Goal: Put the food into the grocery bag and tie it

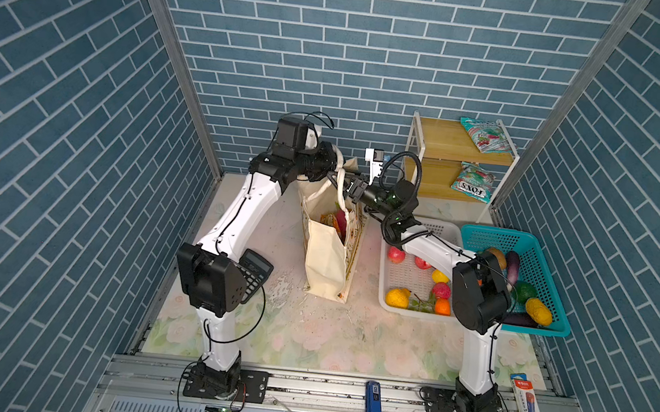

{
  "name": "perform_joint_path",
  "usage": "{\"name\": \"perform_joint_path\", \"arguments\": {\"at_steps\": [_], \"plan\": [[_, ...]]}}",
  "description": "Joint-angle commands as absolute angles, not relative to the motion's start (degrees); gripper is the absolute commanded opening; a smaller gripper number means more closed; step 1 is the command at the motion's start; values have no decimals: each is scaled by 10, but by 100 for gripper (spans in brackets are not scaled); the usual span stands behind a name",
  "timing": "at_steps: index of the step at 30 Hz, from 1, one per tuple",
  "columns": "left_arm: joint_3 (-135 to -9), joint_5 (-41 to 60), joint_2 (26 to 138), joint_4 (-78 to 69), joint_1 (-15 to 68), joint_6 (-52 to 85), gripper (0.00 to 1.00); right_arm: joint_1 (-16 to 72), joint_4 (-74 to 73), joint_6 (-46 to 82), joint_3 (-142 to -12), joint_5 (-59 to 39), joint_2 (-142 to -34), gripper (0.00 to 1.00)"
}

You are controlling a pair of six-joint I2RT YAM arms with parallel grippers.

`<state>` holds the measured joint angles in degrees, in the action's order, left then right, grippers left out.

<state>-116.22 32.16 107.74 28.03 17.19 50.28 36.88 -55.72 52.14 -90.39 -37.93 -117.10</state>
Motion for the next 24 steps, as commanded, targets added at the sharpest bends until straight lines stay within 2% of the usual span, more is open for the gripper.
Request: {"name": "perform_joint_path", "arguments": {"at_steps": [1,5,7,11,15,19,24], "plan": [[-1146,323,1091,303,183,487,0,376,-603,527,-935,-381,-1151,74],[-1147,323,1092,301,182,488,0,376,-596,532,-934,-383,-1153,57],[-1147,325,1093,300,182,489,0,376,-592,535,-932,-384,-1154,43],[-1151,327,1093,298,182,489,0,376,-591,545,-922,-383,-1153,22],[-1154,327,1094,299,182,490,0,373,-588,544,-911,-381,-1147,16],[-1155,330,1092,299,181,491,0,367,-584,543,-907,-378,-1143,4],[-1164,332,1087,297,178,499,0,361,-555,519,-889,-383,-1127,0]]}}
